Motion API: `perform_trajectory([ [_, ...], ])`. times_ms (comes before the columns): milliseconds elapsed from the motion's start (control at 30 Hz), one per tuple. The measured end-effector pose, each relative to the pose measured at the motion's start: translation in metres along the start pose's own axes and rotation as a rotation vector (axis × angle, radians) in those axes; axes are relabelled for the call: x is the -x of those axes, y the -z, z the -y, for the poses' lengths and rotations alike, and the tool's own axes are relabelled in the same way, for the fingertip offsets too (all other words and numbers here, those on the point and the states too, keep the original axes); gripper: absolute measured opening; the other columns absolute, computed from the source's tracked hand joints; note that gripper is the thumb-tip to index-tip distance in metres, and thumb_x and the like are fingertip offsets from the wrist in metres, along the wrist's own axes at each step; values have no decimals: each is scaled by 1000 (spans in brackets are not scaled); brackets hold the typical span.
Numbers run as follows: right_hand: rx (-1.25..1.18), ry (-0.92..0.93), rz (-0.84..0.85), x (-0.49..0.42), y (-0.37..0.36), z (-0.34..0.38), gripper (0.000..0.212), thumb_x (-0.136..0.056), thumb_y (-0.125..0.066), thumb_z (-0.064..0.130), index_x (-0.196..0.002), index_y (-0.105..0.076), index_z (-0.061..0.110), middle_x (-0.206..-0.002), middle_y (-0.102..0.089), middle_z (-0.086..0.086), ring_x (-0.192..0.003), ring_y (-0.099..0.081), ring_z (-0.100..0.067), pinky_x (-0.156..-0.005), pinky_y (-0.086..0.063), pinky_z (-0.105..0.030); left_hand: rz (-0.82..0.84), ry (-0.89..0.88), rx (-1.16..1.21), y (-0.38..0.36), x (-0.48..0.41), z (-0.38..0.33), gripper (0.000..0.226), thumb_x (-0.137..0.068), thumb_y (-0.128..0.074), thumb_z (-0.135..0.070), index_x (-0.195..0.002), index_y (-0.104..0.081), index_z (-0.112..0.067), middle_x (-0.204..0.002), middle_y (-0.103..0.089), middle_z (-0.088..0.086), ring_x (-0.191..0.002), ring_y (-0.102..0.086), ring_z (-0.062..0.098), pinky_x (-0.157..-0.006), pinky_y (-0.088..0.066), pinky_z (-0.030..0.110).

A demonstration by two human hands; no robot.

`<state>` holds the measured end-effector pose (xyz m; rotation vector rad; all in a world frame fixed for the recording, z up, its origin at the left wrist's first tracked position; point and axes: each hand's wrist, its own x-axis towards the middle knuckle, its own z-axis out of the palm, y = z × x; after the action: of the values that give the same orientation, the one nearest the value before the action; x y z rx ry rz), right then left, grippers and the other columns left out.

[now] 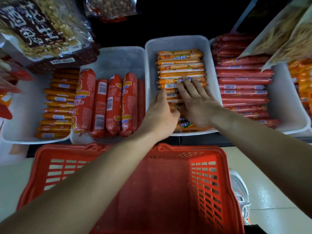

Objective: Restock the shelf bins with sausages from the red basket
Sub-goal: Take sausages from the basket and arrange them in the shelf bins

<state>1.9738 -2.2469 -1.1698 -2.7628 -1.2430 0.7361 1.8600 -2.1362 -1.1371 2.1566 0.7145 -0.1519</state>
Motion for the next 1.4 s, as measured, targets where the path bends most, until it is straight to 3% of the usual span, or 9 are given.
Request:
perform_trajectory([
  [100,-9,-22,-44,-8,-3,2,72,-103,-28,45,-155,20,29,-160,31,3,-147,30,-22,-121,10,-51,-51,163,140,-14,-23,-1,65,-92,-57,-19,-151,-28,-20,-148,-41,7,-130,-50,28,-107,-44,44],
  [300,-106,11,-55,-8,0,-1,84,-97,-44,14,-157,12,28,-163,24,0,-149,25,-24,-121,10,-48,-15,338,254,-17,-34,2,30,-101,-40,-15,-125,-53,-25,-116,-66,2,-103,-65,24,-91,-54,39],
  [433,-334,128,-49,15,29,-13,63,-100,-43,7,-157,-22,21,-164,-21,-5,-150,-18,-23,-121,-19,-34,95,333,353,-15,-37,6,32,-98,-48,-11,-126,-49,-27,-108,-68,1,-93,-67,18,-78,-57,35],
  [567,-72,232,-30,30,45,-29,38,-95,-60,35,-133,-57,28,-129,-60,4,-118,-55,-19,-95,-46,-35,167,346,320,-13,-35,4,52,-93,-52,-10,-141,-36,-21,-115,-65,4,-99,-65,19,-81,-55,38],
  [733,141,289,-19,27,23,-22,59,-73,-69,66,-123,-58,37,-124,-54,12,-117,-52,-14,-97,-35,-34,152,48,-55,18,-26,-9,59,-93,-55,-24,-146,-31,-29,-133,-56,2,-109,-61,23,-88,-50,36],
  [833,172,297,-69,28,20,-21,48,-75,-67,66,-113,-56,38,-120,-53,12,-119,-49,-14,-96,-33,-34,170,-134,-224,39,-9,-4,41,-99,-53,-26,-139,-51,-33,-123,-65,-6,-97,-67,13,-84,-56,34],
  [1000,191,269,-21,27,21,-19,33,-73,-73,61,-84,-57,34,-85,-53,18,-91,-48,-9,-83,-32,-30,272,-412,-562,36,-6,19,30,-95,-60,-28,-123,-69,-30,-133,-63,-11,-124,-55,14,-105,-44,37],
  [1200,94,222,176,15,36,-16,25,-74,-83,40,-71,-59,33,-73,-54,22,-84,-49,-9,-63,-33,-26,294,-494,-714,30,-16,17,28,-89,-68,-39,-116,-72,-34,-125,-62,-13,-114,-56,12,-94,-46,34],
  [1400,142,239,69,21,23,-15,26,-79,-76,47,-82,-55,32,-81,-49,16,-85,-43,-12,-64,-29,-27,231,-482,-759,18,-23,16,27,-77,-78,-47,-100,-69,-35,-112,-55,-14,-100,-56,13,-78,-47,33],
])
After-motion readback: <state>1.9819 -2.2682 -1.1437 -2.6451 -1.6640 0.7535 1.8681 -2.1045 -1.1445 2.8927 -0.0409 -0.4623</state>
